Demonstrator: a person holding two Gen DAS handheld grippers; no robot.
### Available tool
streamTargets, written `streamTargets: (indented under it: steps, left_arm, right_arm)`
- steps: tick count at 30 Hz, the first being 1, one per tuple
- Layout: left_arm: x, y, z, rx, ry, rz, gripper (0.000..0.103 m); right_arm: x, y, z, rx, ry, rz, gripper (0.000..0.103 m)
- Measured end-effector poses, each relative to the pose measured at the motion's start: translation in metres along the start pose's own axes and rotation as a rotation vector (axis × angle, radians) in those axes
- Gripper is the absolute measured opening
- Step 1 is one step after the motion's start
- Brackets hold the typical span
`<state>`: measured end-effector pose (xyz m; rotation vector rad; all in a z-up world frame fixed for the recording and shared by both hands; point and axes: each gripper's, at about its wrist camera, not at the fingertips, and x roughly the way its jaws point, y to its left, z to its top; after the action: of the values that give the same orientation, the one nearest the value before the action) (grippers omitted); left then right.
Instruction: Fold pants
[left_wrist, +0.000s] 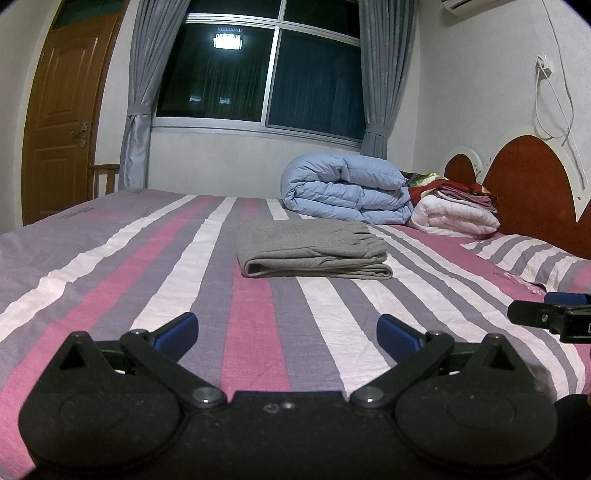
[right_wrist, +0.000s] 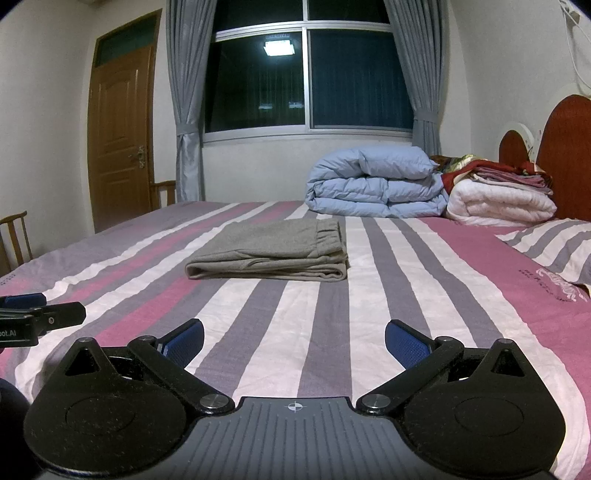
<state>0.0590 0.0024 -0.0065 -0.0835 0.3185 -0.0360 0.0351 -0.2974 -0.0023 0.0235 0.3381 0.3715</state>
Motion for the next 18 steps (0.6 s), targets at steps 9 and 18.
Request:
streamTargets:
  steps: [9, 18]
  left_arm:
    - [-0.0002, 0.0004, -0.0002, -0.004, 0.000, -0.006, 0.096]
    - [-0.0017, 0.0064, 0.0009, -0.037, -0.013, -0.056, 0.087]
  right_arm:
    - [-0.0005, -0.0003, 0.0004, 0.000, 0.000, 0.000, 0.103]
    - [-0.0010, -0.0001, 0.0008, -0.001, 0.001, 0.000, 0.103]
